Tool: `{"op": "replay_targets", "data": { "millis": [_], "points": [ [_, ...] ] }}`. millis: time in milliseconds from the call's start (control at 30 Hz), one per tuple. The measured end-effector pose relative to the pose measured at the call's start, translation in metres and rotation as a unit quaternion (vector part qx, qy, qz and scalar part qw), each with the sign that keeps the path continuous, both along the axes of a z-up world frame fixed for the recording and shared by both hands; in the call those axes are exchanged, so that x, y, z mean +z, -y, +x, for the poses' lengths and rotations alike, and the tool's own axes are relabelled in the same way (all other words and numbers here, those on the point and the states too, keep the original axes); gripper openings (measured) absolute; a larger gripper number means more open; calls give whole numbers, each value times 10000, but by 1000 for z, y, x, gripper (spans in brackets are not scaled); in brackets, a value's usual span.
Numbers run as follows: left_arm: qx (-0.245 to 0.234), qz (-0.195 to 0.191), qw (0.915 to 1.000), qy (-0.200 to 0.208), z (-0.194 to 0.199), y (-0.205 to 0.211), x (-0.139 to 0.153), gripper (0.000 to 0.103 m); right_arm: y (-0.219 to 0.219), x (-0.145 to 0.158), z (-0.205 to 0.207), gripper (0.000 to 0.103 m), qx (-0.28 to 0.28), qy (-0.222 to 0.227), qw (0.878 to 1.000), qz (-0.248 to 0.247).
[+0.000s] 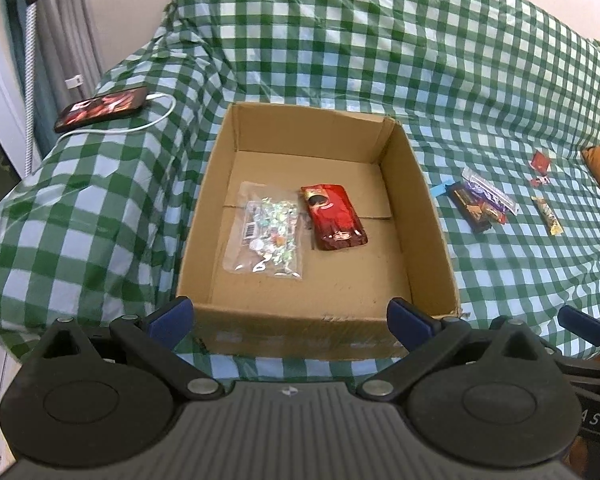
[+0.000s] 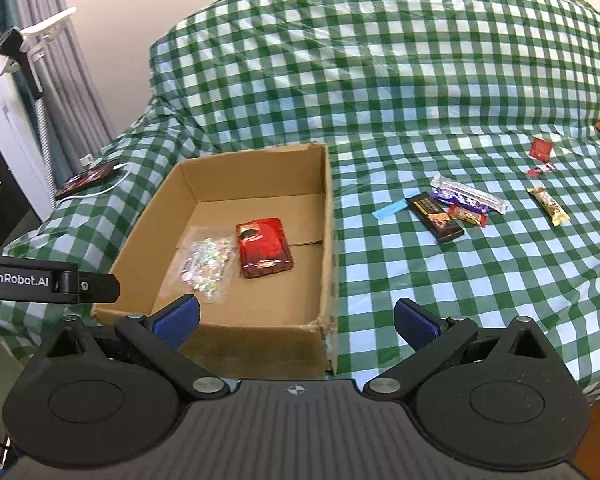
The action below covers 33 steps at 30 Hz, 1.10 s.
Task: Organize snacks
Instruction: 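Withdraw both tools from the box toward the remaining snacks, then grasp the dark chocolate cracker pack with the left tool while the right tool grasps the yellow cartoon bar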
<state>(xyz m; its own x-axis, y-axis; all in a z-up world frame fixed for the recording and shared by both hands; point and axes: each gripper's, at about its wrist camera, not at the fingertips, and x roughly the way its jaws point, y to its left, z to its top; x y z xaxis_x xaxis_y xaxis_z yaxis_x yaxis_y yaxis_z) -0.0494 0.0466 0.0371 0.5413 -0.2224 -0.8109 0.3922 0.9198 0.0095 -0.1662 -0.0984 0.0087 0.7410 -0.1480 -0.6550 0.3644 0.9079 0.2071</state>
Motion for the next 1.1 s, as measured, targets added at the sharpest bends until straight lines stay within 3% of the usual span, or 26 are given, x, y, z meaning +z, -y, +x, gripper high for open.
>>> {"op": "replay_targets", "data": {
  "millis": [267, 600, 833, 967, 1100],
  "points": [
    [-396, 151, 9991, -95, 18, 61, -3, 103, 48, -11, 4, 103, -339, 44, 9994, -32],
    [-763, 197, 9950, -616, 60, 203, -24, 103, 175, -43, -5, 103, -1562, -25, 9871, -359],
    [-792, 379, 9887, -1213, 106, 318, -93, 103, 294, -83, 2, 103, -2433, -173, 9693, -311],
    [-816, 348, 9808, -1738, 135, 367, -144, 103, 365, -122, 29, 103, -2753, -381, 9606, 10],
    [-628, 174, 9756, -2099, 155, 404, -185, 103, 424, -161, 67, 103, -2901, -745, 9541, -65]
  ]
}}
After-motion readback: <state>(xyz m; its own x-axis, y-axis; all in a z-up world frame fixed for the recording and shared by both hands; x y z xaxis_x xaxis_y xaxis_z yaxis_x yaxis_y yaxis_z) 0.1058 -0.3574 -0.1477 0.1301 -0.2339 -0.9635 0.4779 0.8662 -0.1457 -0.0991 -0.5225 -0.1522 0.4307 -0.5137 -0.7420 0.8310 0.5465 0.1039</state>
